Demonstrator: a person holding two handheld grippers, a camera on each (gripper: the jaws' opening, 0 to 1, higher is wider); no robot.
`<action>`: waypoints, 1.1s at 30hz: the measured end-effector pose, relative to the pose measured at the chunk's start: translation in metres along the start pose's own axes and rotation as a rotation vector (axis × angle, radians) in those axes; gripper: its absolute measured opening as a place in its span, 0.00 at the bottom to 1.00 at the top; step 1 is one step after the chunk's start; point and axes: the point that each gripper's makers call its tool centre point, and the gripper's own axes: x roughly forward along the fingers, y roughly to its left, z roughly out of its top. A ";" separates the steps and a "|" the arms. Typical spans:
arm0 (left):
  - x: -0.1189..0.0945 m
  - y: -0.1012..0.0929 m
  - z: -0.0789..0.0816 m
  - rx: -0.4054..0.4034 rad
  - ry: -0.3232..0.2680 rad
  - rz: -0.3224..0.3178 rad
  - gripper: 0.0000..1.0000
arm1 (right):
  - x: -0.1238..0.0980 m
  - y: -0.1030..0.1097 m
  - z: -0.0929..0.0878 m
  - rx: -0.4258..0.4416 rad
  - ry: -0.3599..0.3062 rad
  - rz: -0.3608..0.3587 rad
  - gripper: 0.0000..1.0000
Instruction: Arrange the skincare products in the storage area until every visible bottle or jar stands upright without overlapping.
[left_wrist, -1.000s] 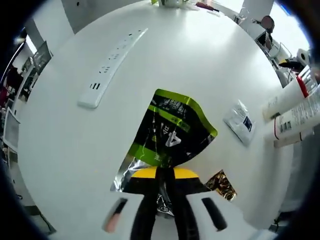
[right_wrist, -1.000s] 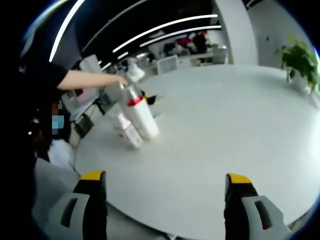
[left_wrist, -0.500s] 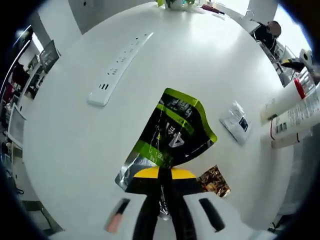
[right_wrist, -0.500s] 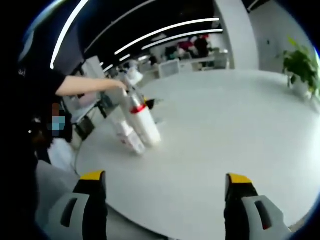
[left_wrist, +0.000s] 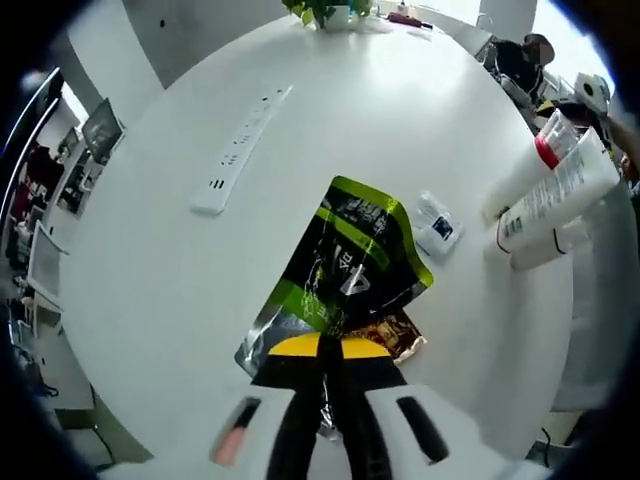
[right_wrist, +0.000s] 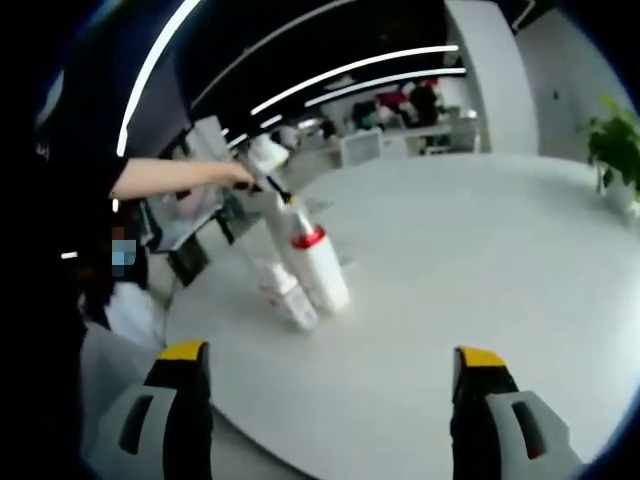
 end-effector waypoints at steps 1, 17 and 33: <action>-0.004 -0.003 -0.001 0.010 -0.004 0.006 0.04 | -0.001 0.001 0.001 -0.003 -0.003 0.005 0.99; -0.070 -0.044 -0.009 0.136 -0.032 0.096 0.04 | -0.009 0.027 0.023 -0.065 -0.043 0.078 0.99; -0.124 -0.109 0.019 0.414 -0.059 0.161 0.04 | -0.020 0.071 0.040 -0.085 -0.103 0.226 0.97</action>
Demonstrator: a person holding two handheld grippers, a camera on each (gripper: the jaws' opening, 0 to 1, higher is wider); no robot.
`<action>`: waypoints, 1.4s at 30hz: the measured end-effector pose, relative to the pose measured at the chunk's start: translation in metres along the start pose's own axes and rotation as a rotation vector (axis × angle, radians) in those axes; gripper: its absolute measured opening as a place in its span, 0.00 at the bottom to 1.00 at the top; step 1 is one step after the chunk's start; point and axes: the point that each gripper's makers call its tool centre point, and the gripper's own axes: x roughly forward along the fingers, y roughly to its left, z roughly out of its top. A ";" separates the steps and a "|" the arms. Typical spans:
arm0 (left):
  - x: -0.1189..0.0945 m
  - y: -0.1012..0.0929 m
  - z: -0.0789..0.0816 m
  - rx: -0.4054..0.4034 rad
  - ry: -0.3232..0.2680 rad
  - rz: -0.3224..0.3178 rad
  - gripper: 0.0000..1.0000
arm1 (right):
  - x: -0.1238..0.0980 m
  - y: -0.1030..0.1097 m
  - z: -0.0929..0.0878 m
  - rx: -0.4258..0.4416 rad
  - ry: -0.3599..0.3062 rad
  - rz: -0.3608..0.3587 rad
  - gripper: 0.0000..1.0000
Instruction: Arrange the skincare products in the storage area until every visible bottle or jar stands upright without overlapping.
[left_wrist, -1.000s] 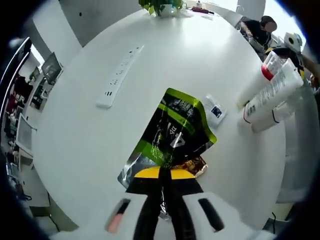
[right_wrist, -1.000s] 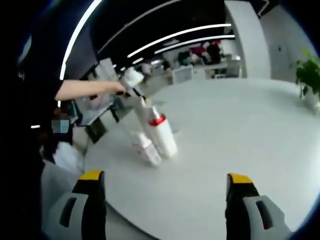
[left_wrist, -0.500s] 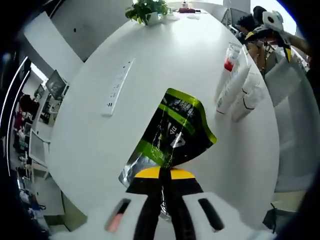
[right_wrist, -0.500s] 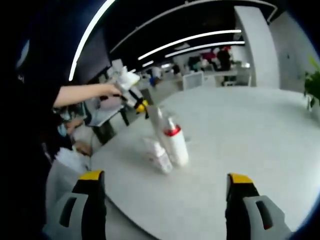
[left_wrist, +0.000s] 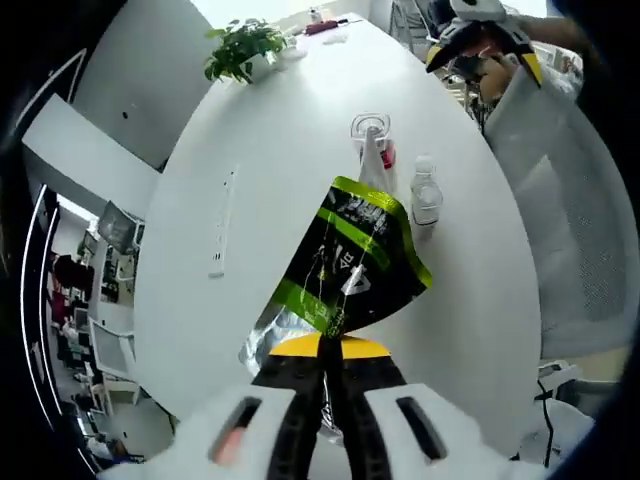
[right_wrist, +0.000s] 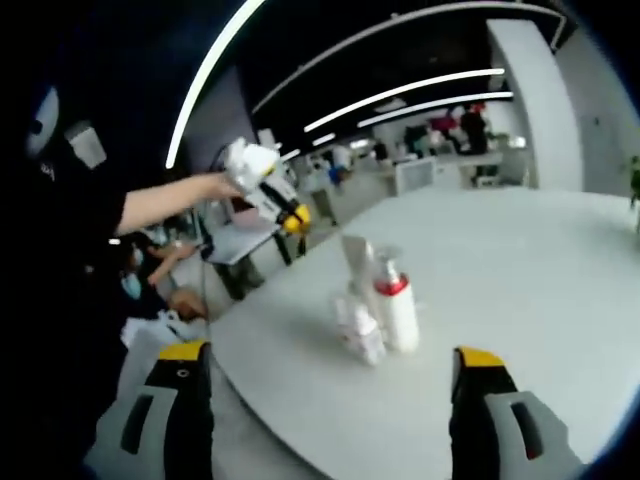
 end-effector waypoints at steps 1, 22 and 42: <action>-0.004 -0.005 0.005 0.024 -0.003 0.000 0.04 | -0.001 0.002 0.002 0.004 -0.007 0.009 0.97; -0.060 -0.086 0.071 0.356 -0.035 0.114 0.04 | -0.001 0.053 0.027 0.039 -0.039 0.225 0.83; -0.100 -0.133 0.133 0.525 -0.094 0.240 0.04 | 0.009 0.098 0.056 0.213 -0.035 0.477 0.38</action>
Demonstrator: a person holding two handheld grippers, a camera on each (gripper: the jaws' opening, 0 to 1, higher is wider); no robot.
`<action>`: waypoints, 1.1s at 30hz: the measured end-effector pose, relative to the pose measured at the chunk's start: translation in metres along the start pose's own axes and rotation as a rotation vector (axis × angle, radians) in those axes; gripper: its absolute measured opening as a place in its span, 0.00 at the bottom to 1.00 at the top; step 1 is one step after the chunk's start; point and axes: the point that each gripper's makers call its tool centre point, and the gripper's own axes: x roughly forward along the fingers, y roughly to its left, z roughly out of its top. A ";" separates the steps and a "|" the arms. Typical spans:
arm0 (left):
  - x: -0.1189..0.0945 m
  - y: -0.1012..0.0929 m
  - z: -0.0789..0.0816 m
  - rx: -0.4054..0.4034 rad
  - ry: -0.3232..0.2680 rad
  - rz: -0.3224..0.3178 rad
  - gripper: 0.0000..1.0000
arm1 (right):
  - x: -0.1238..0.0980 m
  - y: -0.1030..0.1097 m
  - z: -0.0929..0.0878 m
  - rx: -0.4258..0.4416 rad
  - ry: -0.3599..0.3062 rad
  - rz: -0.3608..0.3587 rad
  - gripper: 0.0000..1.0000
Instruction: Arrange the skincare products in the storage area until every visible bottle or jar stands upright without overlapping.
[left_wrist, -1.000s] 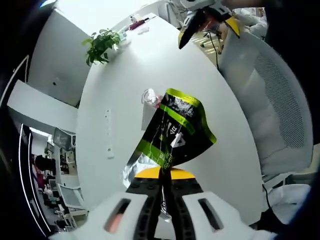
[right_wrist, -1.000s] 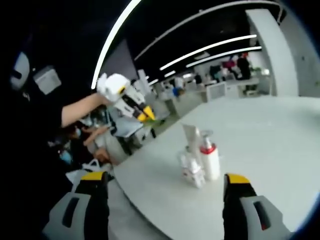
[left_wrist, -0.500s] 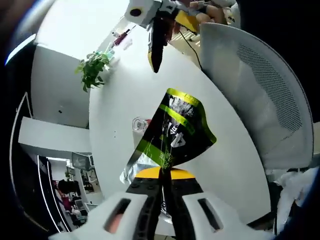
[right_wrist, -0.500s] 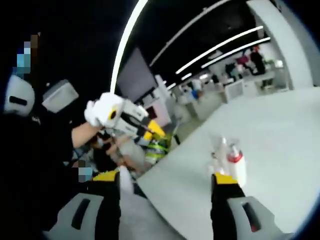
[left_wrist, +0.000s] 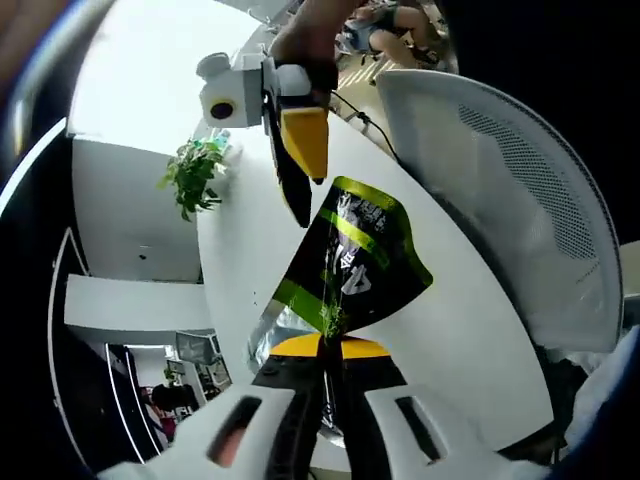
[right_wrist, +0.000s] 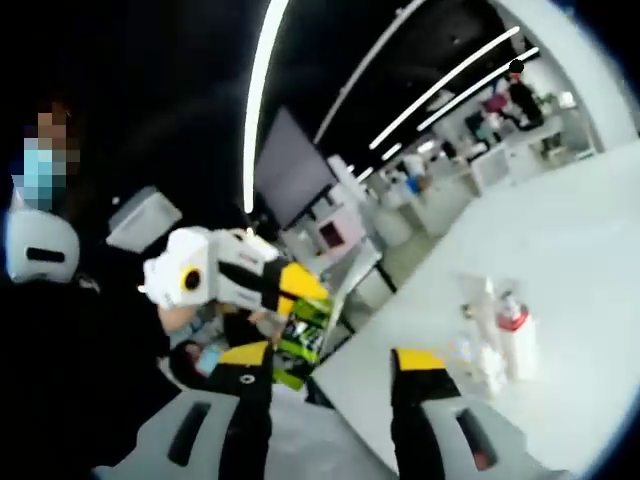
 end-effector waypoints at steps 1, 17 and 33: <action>-0.001 -0.001 0.003 0.000 -0.002 0.002 0.04 | 0.005 0.003 0.000 0.018 0.006 0.020 0.35; -0.001 -0.014 0.001 -0.093 -0.042 0.016 0.05 | 0.034 0.008 -0.014 0.061 0.082 0.061 0.00; -0.019 0.001 -0.008 -0.701 -0.288 0.141 0.31 | 0.017 -0.015 0.016 0.113 -0.103 -0.029 0.00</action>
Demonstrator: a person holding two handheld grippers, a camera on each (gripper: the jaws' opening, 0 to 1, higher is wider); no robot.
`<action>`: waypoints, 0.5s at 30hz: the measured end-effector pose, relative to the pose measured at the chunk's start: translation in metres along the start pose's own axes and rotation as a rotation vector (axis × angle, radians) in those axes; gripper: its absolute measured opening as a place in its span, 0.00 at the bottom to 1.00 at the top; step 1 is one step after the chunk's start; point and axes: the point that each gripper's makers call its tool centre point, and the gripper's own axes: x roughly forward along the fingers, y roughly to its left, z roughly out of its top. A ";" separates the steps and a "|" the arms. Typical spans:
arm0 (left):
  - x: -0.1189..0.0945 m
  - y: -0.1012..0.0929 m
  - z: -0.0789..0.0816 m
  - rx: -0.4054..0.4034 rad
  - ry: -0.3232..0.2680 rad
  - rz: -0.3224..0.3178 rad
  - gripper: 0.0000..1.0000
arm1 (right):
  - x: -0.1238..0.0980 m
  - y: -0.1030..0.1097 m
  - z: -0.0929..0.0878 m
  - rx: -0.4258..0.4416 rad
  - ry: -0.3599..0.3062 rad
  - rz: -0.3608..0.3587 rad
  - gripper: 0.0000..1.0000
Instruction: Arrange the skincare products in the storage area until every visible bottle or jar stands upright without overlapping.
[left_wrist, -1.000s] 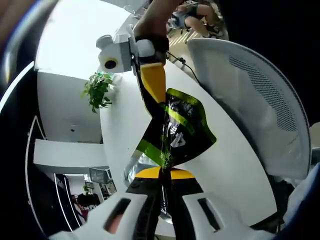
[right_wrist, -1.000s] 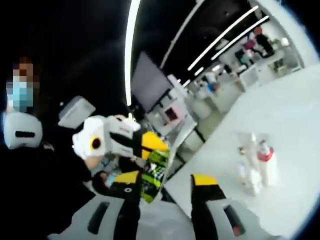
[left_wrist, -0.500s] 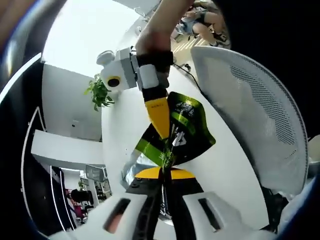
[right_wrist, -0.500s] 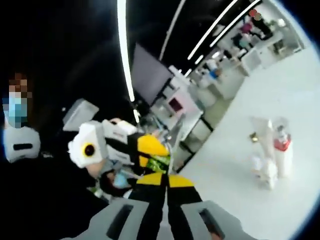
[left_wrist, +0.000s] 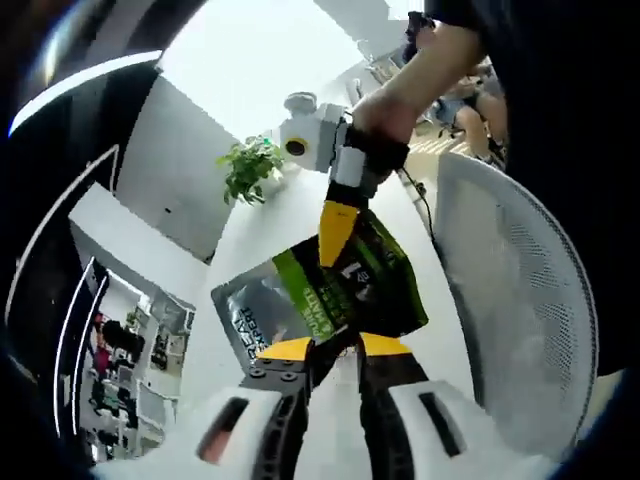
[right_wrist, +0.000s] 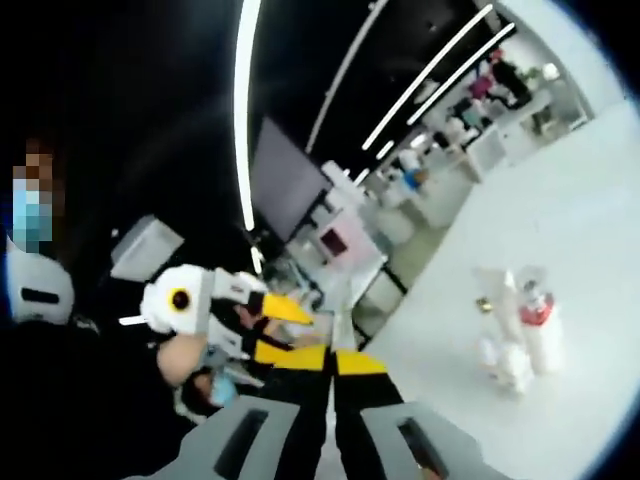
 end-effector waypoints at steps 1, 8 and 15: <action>-0.002 0.003 0.002 -0.063 -0.038 0.015 0.36 | -0.001 -0.001 0.002 0.013 -0.017 0.001 0.00; -0.015 0.027 -0.003 -0.777 -0.334 0.100 0.58 | -0.007 0.009 0.015 0.064 -0.111 0.048 0.00; -0.008 0.026 0.002 -1.174 -0.569 0.013 0.59 | -0.003 0.033 0.027 0.078 -0.195 0.153 0.00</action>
